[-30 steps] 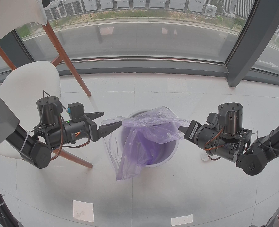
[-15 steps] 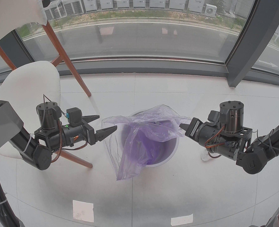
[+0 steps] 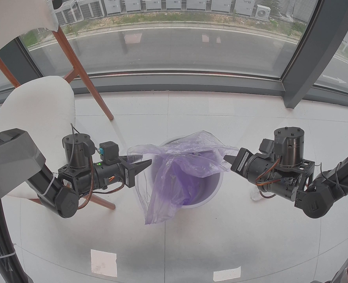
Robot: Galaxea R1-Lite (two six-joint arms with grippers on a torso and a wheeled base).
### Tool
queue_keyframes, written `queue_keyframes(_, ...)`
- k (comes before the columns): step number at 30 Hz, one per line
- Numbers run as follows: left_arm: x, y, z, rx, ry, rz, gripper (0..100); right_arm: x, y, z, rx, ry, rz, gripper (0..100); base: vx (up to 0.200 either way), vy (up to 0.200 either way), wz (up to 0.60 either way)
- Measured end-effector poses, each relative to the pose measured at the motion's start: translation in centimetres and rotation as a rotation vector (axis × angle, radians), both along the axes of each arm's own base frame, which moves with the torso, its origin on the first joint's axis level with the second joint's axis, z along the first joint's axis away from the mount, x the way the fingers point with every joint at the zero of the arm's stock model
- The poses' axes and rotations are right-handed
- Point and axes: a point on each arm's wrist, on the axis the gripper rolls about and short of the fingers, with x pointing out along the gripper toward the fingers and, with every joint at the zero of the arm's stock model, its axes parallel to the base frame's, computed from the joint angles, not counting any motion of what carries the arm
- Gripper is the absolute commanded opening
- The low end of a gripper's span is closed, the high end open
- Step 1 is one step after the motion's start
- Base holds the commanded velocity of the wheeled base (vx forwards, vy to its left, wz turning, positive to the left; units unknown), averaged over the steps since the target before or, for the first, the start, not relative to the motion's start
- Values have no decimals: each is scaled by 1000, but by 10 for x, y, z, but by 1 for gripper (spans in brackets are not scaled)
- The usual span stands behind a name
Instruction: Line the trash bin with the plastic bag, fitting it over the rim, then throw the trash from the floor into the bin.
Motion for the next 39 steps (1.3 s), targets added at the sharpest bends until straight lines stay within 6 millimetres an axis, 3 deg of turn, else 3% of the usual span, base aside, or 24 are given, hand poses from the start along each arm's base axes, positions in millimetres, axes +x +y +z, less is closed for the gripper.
queue_keyframes(7, 0, -3, 3, -9, -7, -5, 0, -3, -1, -3, -3, 6, 3, 0, 0, 0, 0)
queue_keyframes(8, 0, -3, 4, -10, -7, -5, 0, -3, -1, -3, -2, 3, 3, 100, 0, 0, 0)
queue_keyframes(18, -2, -3, 9, -15, -17, -9, 0, -3, -1, 11, 59, -55, 30, 100, 0, 0, 0)
queue_keyframes(23, -3, -3, 11, -16, -22, -8, 0, -29, 0, -2, 48, 37, 65, 100, 0, 0, 0)
queue_keyframes(29, -5, -6, 12, -17, -26, -18, 0, -60, 18, -9, 102, 136, 132, 100, 0, 0, 0)
queue_keyframes(33, -8, -8, 12, -16, -23, -27, 0, -58, 31, -11, 106, 135, 145, 100, 0, 0, 0)
queue_keyframes(39, -12, -12, 12, -15, -19, -41, 0, -39, 58, -12, 123, 110, 153, 100, 0, 0, 0)
